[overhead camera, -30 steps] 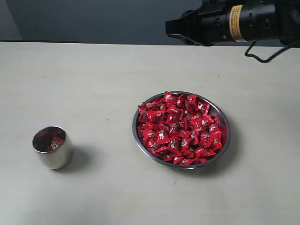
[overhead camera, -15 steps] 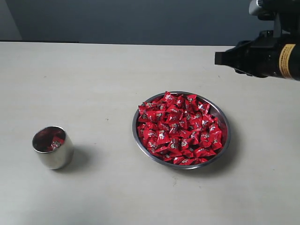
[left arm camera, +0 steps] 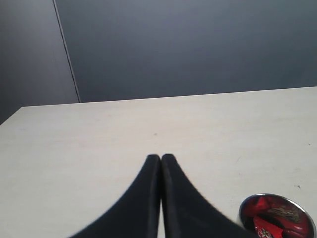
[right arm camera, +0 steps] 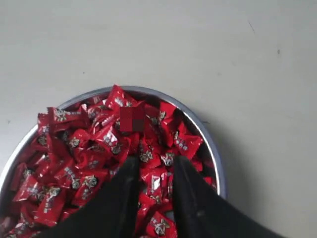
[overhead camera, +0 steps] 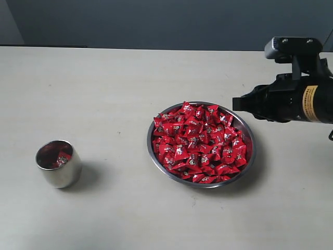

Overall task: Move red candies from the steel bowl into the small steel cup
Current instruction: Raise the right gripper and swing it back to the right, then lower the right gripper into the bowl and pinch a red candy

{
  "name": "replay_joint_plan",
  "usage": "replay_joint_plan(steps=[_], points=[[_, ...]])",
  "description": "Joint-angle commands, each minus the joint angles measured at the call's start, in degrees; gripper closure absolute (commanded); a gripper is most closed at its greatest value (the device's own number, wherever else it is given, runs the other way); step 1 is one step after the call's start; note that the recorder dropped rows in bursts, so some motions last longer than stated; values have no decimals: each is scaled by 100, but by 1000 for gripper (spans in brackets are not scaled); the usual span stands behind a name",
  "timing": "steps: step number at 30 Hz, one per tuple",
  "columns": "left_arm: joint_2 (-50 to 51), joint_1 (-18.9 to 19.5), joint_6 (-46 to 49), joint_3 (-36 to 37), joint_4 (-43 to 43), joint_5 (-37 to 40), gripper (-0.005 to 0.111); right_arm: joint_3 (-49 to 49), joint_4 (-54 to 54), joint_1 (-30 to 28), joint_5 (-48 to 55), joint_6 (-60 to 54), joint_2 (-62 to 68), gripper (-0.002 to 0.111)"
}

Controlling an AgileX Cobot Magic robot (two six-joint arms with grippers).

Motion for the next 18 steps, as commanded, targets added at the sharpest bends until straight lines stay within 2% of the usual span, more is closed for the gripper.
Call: replay_joint_plan(steps=[1,9,18], points=[[-26,3,-7,22,6,-27,106,14,-7,-21,21,-18,553,84],[-26,3,-7,22,6,-27,106,-249,-7,-21,-461,-54,1331,84],[-26,3,-7,22,6,-27,106,-719,-7,-21,-558,-54,1730,84]])
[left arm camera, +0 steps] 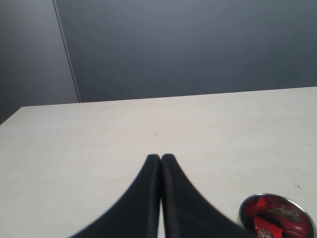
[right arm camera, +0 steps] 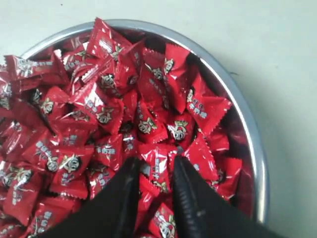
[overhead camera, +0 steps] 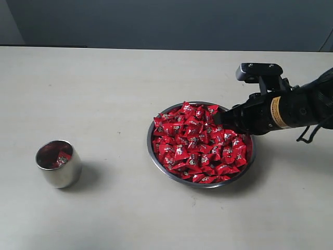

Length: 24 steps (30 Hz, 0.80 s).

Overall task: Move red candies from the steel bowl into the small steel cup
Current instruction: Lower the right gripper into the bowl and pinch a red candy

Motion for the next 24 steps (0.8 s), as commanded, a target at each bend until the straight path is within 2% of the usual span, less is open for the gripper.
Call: replay_joint_plan(steps=[1,24], points=[[-26,3,-7,22,6,-27,106,-227,-7,-21,-41,-41,142,84],[-26,3,-7,22,6,-40,106,-1221,-7,-10,-555,-77,963,83]])
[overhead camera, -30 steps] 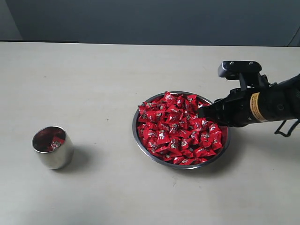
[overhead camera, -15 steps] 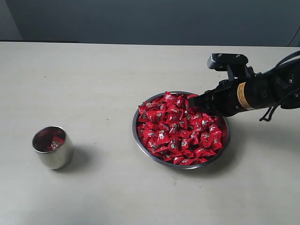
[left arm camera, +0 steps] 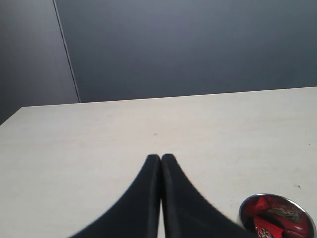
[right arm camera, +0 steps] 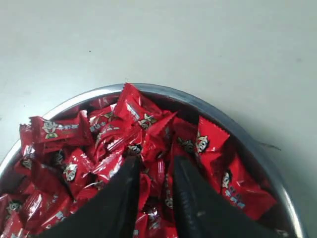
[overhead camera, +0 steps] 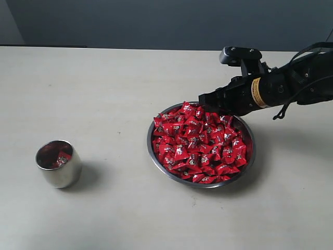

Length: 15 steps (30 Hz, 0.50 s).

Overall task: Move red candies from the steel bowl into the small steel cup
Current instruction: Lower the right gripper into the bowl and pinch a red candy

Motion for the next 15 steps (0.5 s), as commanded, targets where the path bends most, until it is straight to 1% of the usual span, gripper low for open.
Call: replay_joint_plan(steps=[1,11,15], points=[[-26,3,-7,22,6,-40,106,-55,-7,1,-66,-116,127,83],[-26,3,-7,22,6,-40,106,-55,-7,319,475,-455,392,83],[-26,3,-7,22,6,-40,106,-103,-7,319,663,-560,392,83]])
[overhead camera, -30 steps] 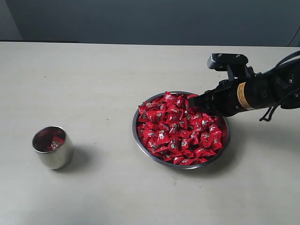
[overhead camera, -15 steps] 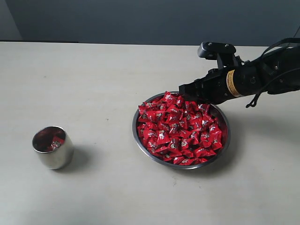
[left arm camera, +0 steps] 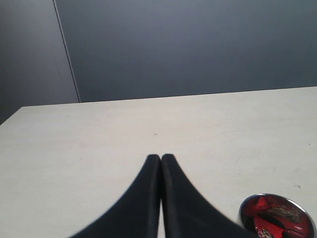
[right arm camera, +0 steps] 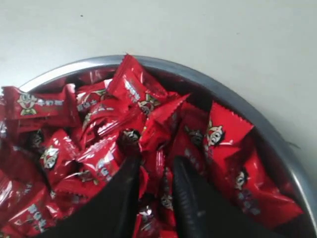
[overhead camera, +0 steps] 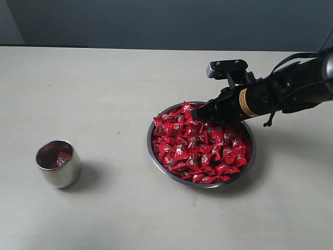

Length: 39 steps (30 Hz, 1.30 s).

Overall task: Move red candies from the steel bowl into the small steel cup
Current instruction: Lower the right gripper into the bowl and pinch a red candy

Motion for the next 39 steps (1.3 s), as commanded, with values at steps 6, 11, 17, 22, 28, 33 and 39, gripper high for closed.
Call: replay_joint_plan(steps=[6,11,17,22,28,33,39], points=[[-26,3,-7,22,6,-34,106,-81,-7,9,289,-218,4,83],[-26,3,-7,22,6,-34,106,-81,-7,9,368,-282,89,83],[-26,3,-7,22,6,-34,106,-81,-7,9,350,-282,168,83],[-26,3,-7,22,6,-34,106,-138,-7,9,362,-282,168,83],[-26,3,-7,22,6,-34,106,-252,-7,9,403,-282,168,83],[-26,3,-7,22,6,-34,106,-252,-7,9,392,-282,272,83],[-26,3,-7,22,6,-44,106,-252,-7,9,379,-282,476,83]])
